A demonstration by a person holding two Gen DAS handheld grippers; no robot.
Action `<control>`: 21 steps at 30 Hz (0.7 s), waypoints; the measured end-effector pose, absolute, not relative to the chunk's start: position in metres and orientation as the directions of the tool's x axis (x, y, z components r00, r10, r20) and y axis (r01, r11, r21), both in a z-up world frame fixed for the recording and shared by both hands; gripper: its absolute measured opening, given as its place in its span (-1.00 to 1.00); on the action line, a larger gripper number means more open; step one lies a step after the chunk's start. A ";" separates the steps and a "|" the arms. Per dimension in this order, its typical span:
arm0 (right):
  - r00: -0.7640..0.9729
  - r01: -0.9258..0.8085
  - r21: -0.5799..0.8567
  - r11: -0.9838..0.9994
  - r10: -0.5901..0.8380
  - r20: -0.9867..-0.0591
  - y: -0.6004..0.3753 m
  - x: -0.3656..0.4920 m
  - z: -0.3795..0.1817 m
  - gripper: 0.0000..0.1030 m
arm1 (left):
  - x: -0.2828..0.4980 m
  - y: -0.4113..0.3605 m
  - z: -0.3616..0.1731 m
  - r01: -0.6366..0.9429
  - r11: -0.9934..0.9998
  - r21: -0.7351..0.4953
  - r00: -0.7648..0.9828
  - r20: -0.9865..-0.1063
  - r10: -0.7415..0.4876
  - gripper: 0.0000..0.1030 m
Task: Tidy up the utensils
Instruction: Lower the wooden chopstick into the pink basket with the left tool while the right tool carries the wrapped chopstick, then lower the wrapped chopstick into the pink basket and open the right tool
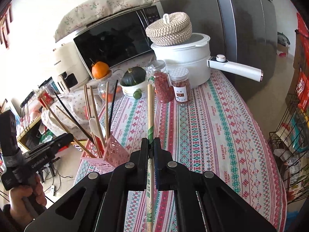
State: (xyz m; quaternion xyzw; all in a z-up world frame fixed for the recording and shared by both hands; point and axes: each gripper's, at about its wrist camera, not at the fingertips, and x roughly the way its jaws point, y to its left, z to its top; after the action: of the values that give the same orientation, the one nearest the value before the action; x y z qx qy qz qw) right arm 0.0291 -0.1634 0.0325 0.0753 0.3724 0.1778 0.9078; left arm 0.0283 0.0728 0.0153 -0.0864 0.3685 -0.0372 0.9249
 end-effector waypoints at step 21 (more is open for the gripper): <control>0.833 -0.326 0.273 0.905 0.411 -0.371 -0.050 0.033 0.048 -0.91 | -0.009 0.140 -0.011 -0.180 0.982 -0.063 0.562 -0.825 0.051 0.99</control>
State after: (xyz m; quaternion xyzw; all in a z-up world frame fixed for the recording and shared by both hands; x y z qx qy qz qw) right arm 0.0334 -0.0495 0.0481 0.0995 0.2148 0.1935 0.9521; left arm -0.0089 0.1400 -0.0114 -0.0700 0.4632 0.0656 0.8810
